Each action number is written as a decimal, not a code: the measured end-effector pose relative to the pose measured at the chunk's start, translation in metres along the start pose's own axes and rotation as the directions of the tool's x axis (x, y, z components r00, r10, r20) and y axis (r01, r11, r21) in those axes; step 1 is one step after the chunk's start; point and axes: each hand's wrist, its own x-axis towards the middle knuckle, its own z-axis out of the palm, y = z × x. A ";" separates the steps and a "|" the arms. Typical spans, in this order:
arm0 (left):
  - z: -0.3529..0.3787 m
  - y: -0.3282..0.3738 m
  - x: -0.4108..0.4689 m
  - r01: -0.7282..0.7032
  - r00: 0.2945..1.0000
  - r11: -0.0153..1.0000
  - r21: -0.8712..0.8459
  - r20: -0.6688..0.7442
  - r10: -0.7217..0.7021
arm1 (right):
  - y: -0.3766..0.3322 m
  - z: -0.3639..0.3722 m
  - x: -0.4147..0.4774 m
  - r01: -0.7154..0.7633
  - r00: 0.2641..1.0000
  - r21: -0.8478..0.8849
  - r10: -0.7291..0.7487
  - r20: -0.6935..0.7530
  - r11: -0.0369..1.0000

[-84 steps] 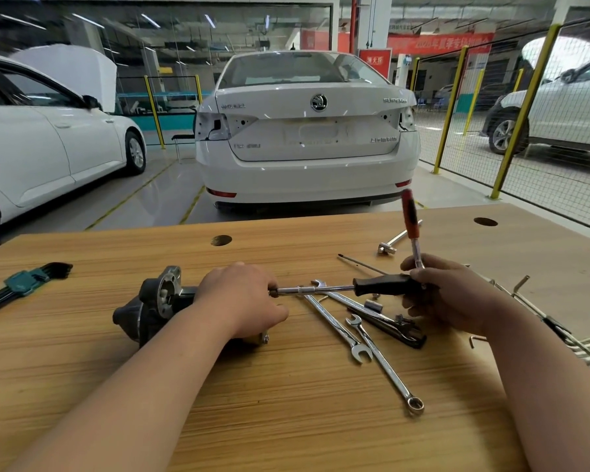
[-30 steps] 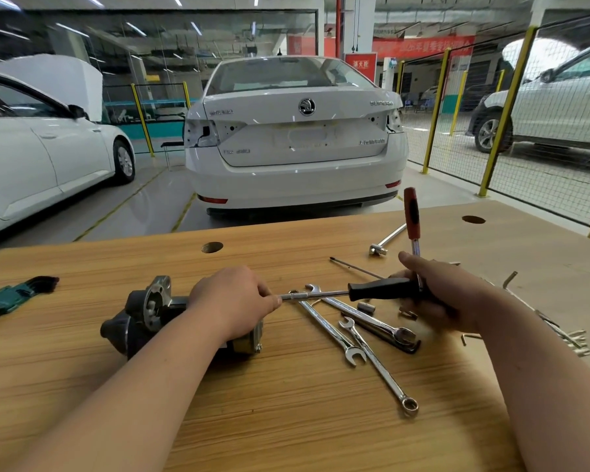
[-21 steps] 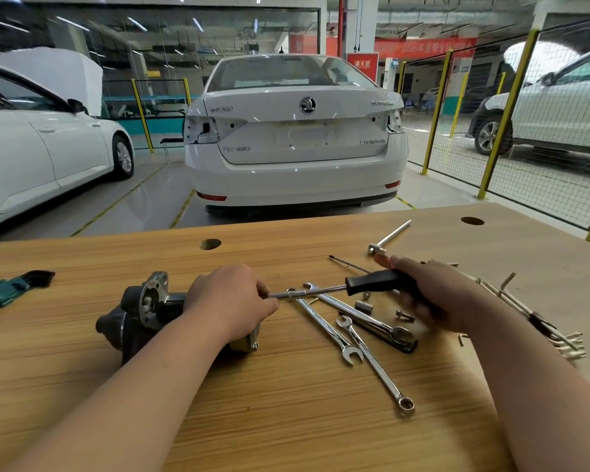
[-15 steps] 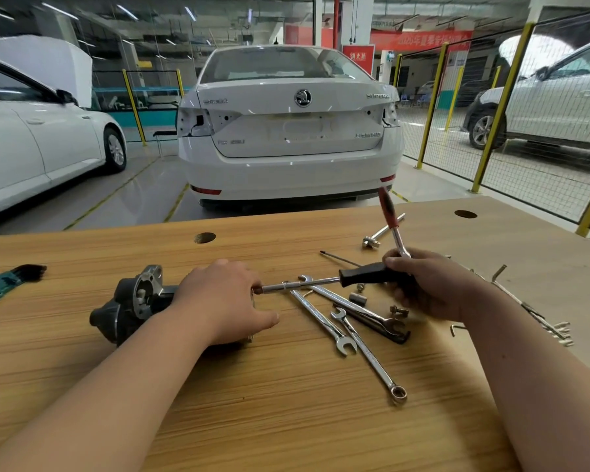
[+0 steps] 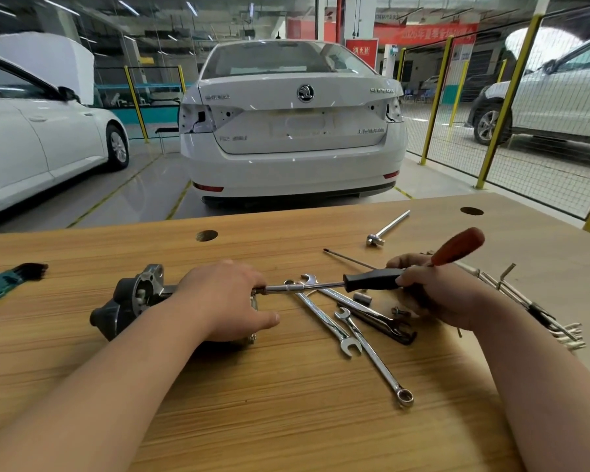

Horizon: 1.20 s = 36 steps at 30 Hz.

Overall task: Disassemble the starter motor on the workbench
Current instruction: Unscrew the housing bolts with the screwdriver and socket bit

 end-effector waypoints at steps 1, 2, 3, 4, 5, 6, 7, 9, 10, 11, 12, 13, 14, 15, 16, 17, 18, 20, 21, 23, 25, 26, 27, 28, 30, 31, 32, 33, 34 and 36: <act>0.000 -0.001 0.000 -0.004 1.000 1.000 -0.018 -0.004 0.004 | -0.002 0.000 -0.002 -0.008 1.000 -0.051 0.008 0.010 0.999; 0.001 -0.001 -0.001 -0.008 1.000 0.999 -0.034 -0.003 0.008 | -0.003 0.000 -0.003 -0.017 1.000 -0.105 0.019 0.019 0.994; 0.001 -0.001 -0.001 -0.011 1.000 0.999 -0.049 0.000 0.011 | -0.005 -0.001 -0.005 -0.029 0.999 -0.148 0.033 0.024 0.989; 0.001 -0.001 -0.002 -0.010 1.000 0.998 -0.061 0.003 0.011 | -0.006 -0.002 -0.007 -0.042 0.998 -0.176 0.049 0.034 0.984; 0.001 -0.001 -0.002 -0.006 1.000 0.998 -0.069 0.002 0.006 | -0.007 -0.003 -0.008 -0.056 0.997 -0.193 0.067 0.049 0.980; 0.001 -0.001 -0.002 0.000 1.000 0.998 -0.071 -0.003 0.000 | -0.009 -0.004 -0.009 -0.066 0.994 -0.193 0.080 0.068 0.979; 0.001 -0.001 -0.003 0.007 1.000 0.998 -0.070 -0.008 -0.007 | -0.009 -0.004 -0.009 -0.080 0.992 -0.171 0.095 0.080 0.982; 0.001 0.001 -0.003 0.021 1.000 0.998 -0.067 -0.015 -0.022 | -0.009 -0.004 -0.009 -0.109 0.990 -0.108 0.117 0.074 0.988; 0.002 0.001 -0.003 0.028 0.999 0.997 -0.066 -0.020 -0.029 | -0.009 -0.003 -0.008 -0.124 0.991 -0.085 0.129 0.047 0.989; 0.002 0.001 -0.003 0.037 0.999 0.997 -0.068 -0.026 -0.039 | -0.009 -0.001 -0.007 -0.135 0.991 -0.068 0.136 0.010 0.988; 0.002 0.002 -0.003 0.048 0.998 0.996 -0.072 -0.033 -0.051 | -0.009 0.000 -0.007 -0.136 0.991 -0.056 0.135 -0.025 0.989; 0.003 0.002 -0.003 0.059 0.997 0.995 -0.078 -0.041 -0.063 | -0.008 0.002 -0.006 -0.132 0.990 -0.049 0.129 -0.052 0.990; 0.004 0.002 -0.003 0.071 0.996 0.994 -0.085 -0.051 -0.076 | -0.008 0.004 -0.006 -0.127 0.990 -0.050 0.123 -0.073 0.991; 0.004 0.002 -0.002 0.084 0.994 0.992 -0.093 -0.064 -0.090 | -0.008 0.006 -0.005 -0.122 0.990 -0.061 0.116 -0.085 0.991; 0.005 0.002 -0.002 0.100 0.992 0.989 -0.105 -0.072 -0.108 | -0.007 0.009 -0.005 -0.114 0.990 -0.073 0.107 -0.091 0.991; 0.006 0.002 -0.001 0.116 0.988 0.986 -0.122 -0.085 -0.127 | -0.006 0.011 -0.004 -0.098 0.991 -0.074 0.091 -0.095 0.992; 0.007 0.001 0.000 0.128 0.984 0.982 -0.140 -0.105 -0.144 | -0.006 0.012 -0.003 -0.073 0.993 -0.057 0.068 -0.097 0.996; 0.007 0.002 0.000 0.132 0.977 0.977 -0.169 -0.144 -0.157 | -0.006 0.013 -0.002 -0.026 0.995 0.009 0.027 -0.091 1.000; 0.008 0.002 0.001 0.128 0.975 0.976 -0.176 -0.160 -0.157 | -0.007 0.013 -0.001 -0.005 0.997 0.040 0.008 -0.081 0.999; 0.007 0.001 0.003 0.135 0.974 0.975 -0.176 -0.156 -0.163 | -0.008 0.013 -0.001 0.025 0.999 0.115 -0.020 -0.047 0.993; 0.006 0.001 0.005 0.145 0.981 0.980 -0.136 -0.113 -0.161 | -0.009 0.015 0.000 0.050 0.999 0.207 -0.047 -0.018 0.977; 0.005 0.000 0.006 0.147 0.984 0.983 -0.107 -0.084 -0.157 | -0.009 0.015 0.001 0.060 0.998 0.239 -0.059 -0.013 0.969; 0.004 0.001 0.008 0.149 0.986 0.985 -0.086 -0.056 -0.154 | -0.009 0.017 0.001 0.067 0.998 0.259 -0.066 -0.012 0.963; 0.002 0.001 0.010 0.151 0.988 0.986 -0.077 -0.033 -0.153 | -0.009 0.018 0.002 0.072 0.997 0.273 -0.071 -0.014 0.959; 0.000 0.001 0.012 0.150 0.988 0.985 -0.081 -0.012 -0.152 | -0.009 0.019 0.003 0.085 0.996 0.297 -0.082 -0.023 0.951; 0.000 0.000 0.013 0.150 0.988 0.985 -0.091 -0.012 -0.151 | -0.009 0.019 0.003 0.091 0.996 0.296 -0.086 -0.029 0.951; 0.000 0.000 0.012 0.151 0.988 0.983 -0.101 -0.020 -0.154 | -0.008 0.019 0.003 0.095 0.995 0.275 -0.089 -0.037 0.957; 0.001 0.000 0.011 0.154 0.987 0.982 -0.107 -0.037 -0.159 | -0.008 0.019 0.002 0.097 0.995 0.231 -0.088 -0.047 0.968; 0.003 0.001 0.010 0.157 0.984 0.982 -0.109 -0.062 -0.165 | -0.008 0.019 0.001 0.092 0.995 0.166 -0.083 -0.059 0.982; 0.007 0.002 0.007 0.165 0.977 0.980 -0.108 -0.116 -0.178 | -0.006 0.021 0.001 0.062 0.993 0.033 -0.058 -0.101 0.998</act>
